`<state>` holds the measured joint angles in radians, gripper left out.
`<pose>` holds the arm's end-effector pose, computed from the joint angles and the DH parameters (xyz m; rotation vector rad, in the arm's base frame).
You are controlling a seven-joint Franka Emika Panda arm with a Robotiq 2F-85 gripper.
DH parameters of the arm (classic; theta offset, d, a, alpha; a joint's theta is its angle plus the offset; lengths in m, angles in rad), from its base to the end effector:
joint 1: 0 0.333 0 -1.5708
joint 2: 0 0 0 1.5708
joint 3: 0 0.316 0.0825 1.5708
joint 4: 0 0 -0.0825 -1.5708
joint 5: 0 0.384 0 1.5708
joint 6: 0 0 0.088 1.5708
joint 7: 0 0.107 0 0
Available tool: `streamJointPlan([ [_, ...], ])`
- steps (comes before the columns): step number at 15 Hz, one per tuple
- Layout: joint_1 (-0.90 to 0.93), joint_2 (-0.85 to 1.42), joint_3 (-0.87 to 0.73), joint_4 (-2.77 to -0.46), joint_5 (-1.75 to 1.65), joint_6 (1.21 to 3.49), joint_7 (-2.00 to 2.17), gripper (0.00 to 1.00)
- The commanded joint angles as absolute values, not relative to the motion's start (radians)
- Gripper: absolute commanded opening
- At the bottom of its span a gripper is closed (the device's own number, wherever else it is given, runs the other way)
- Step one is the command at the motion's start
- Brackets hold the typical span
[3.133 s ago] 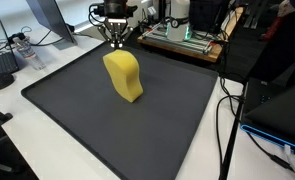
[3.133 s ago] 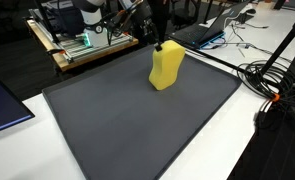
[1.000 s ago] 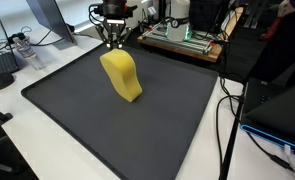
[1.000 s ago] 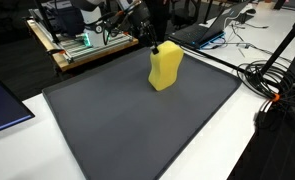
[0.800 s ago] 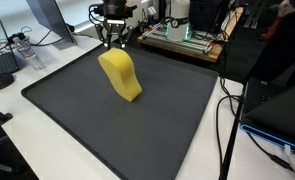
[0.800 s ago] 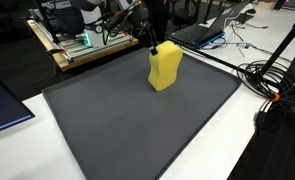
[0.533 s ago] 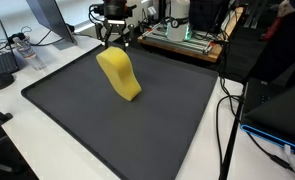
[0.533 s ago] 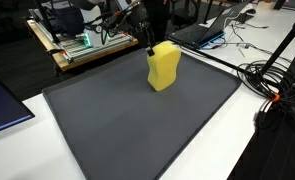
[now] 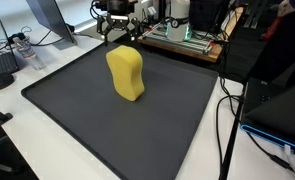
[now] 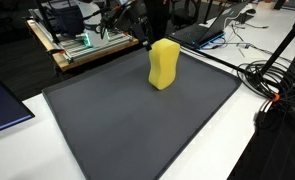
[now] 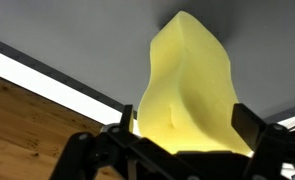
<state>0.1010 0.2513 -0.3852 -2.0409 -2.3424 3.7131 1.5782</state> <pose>0.4804 -0.0364 0.3294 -2.8352 -1.0169 -0.8117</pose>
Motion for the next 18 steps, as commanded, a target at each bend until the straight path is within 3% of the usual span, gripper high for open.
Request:
streamJointPlan([
  [1,0.150,0.200,-0.425,-2.069,-2.427,3.714,1.694,1.00],
  [6,0.256,0.148,-0.521,-2.068,-2.616,3.720,1.996,1.00],
  [7,0.330,0.172,-0.633,-2.066,-2.529,3.776,1.935,1.00],
  [13,0.494,0.153,-0.820,-1.981,-2.511,4.015,2.132,1.00],
  [18,0.678,0.197,-0.986,-1.850,-2.510,4.054,2.477,1.00],
])
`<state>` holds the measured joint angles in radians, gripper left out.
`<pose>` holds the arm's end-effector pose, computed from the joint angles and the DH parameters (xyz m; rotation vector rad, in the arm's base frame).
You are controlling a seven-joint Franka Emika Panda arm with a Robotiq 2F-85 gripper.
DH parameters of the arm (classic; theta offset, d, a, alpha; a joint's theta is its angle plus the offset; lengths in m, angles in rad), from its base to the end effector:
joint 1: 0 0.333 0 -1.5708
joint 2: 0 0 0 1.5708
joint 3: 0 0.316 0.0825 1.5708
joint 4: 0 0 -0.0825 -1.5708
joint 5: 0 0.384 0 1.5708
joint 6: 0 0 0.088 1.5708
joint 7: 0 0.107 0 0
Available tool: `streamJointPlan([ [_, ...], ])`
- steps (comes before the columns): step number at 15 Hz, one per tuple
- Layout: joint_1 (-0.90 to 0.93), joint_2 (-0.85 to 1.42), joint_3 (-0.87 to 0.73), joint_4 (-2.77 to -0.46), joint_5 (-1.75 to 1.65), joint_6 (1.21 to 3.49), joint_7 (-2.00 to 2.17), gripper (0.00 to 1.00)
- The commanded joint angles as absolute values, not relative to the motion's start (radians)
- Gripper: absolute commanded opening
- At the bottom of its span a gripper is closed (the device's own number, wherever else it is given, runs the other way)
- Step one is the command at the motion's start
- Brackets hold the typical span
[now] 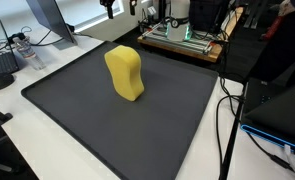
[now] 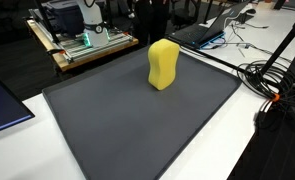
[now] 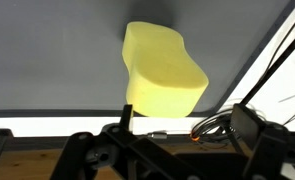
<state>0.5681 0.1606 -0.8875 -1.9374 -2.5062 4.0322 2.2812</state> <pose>0.4504 -0.0461 0.4292 -2.8471 -0.3006 -0.6021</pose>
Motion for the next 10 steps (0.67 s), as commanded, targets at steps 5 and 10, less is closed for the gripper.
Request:
streamJointPlan([
  [5,0.800,0.269,-1.114,-1.724,-2.509,4.149,2.821,1.00],
  [10,0.858,0.485,-1.380,-1.682,-2.288,4.296,2.798,1.00],
])
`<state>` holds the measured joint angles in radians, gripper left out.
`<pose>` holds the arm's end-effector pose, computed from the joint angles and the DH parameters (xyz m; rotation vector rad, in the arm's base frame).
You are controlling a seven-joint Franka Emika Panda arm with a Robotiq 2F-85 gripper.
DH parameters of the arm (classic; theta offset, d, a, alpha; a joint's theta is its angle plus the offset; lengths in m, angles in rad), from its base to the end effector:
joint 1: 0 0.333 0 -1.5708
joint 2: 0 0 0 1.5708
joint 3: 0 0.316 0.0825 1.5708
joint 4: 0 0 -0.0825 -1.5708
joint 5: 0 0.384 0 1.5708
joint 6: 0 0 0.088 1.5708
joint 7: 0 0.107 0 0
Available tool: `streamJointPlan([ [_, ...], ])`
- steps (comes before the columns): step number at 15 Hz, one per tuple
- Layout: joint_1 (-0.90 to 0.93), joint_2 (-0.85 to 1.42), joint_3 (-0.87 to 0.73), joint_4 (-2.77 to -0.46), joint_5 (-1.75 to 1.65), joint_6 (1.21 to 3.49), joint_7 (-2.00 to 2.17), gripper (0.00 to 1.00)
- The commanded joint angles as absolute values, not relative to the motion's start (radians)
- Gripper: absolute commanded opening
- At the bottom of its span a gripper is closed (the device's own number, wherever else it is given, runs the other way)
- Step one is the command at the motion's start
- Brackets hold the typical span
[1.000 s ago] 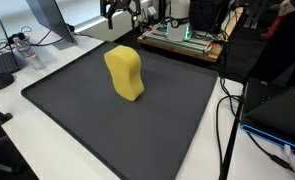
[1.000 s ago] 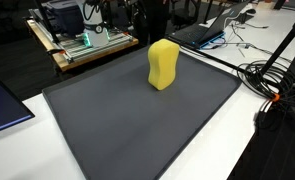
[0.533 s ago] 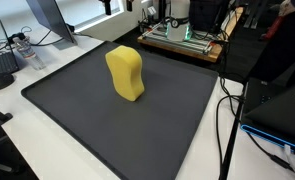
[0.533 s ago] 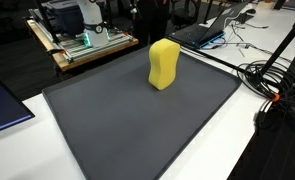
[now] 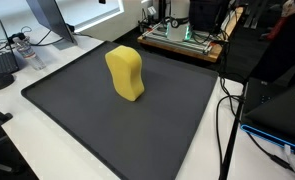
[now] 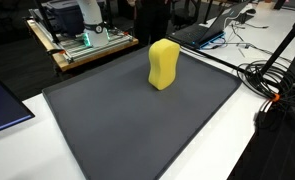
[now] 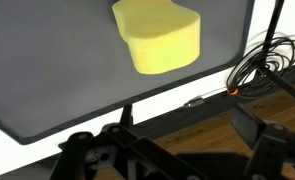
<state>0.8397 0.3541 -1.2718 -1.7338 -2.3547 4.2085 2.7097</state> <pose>0.4821 -0.0413 0.4859 -2.8117 0.3381 -0.5791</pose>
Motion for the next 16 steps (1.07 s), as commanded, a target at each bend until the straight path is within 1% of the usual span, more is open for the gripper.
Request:
streamJointPlan([
  [1,0.872,0.484,-1.413,-1.813,-2.250,4.228,2.719,1.00],
  [2,0.862,0.504,-1.417,-1.831,-2.242,4.225,2.718,1.00],
  [3,0.840,0.501,-1.385,-1.851,-2.260,4.217,2.739,1.00],
  [4,0.818,0.552,-1.392,-1.827,-2.236,4.279,2.754,1.00],
  [5,0.802,0.524,-1.351,-1.899,-2.253,4.232,2.738,1.00],
  [6,0.770,0.515,-1.307,-1.925,-2.268,4.217,2.738,1.00],
  [7,0.736,0.546,-1.287,-1.904,-2.246,4.270,2.738,1.00],
  [9,0.645,0.460,-1.150,-1.950,-2.277,4.229,2.740,1.00],
  [13,0.460,0.367,-0.935,-1.945,-2.268,4.231,2.741,1.00],
  [16,0.364,0.313,-0.839,-1.940,-2.214,4.233,2.742,1.00],
])
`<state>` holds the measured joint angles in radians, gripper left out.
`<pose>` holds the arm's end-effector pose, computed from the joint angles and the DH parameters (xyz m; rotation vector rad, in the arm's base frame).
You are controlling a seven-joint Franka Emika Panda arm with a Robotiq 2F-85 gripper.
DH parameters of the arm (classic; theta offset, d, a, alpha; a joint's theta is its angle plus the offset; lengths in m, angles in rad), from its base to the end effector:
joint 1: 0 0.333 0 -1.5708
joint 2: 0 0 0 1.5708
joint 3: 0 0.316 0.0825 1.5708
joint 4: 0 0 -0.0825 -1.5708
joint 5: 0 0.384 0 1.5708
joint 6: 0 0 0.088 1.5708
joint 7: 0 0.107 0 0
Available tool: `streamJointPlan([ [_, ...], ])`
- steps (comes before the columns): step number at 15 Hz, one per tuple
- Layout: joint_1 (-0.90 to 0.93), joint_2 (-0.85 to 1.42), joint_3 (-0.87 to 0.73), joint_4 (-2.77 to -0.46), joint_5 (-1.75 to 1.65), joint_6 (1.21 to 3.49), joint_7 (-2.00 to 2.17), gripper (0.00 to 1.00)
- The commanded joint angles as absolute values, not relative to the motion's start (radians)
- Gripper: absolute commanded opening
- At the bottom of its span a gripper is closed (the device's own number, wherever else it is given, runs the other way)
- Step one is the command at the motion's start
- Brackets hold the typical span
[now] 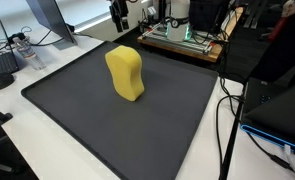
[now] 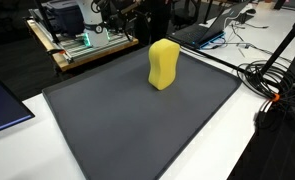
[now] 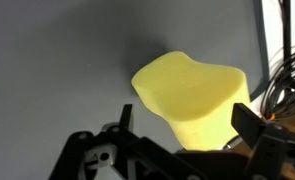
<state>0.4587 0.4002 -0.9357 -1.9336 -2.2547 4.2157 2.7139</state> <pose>0.4591 -0.0767 0.3751 -2.6435 0.6556 -0.2183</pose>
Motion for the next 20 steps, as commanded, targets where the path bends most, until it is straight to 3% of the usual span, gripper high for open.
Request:
streamJointPlan([
  [1,0.331,0.301,-0.809,-1.941,-2.193,4.232,2.742,1.00],
  [12,-0.149,0.399,-0.467,-1.913,-2.003,4.248,2.740,1.00],
  [20,-0.637,0.594,0.056,-1.803,-2.021,4.249,2.747,1.00],
])
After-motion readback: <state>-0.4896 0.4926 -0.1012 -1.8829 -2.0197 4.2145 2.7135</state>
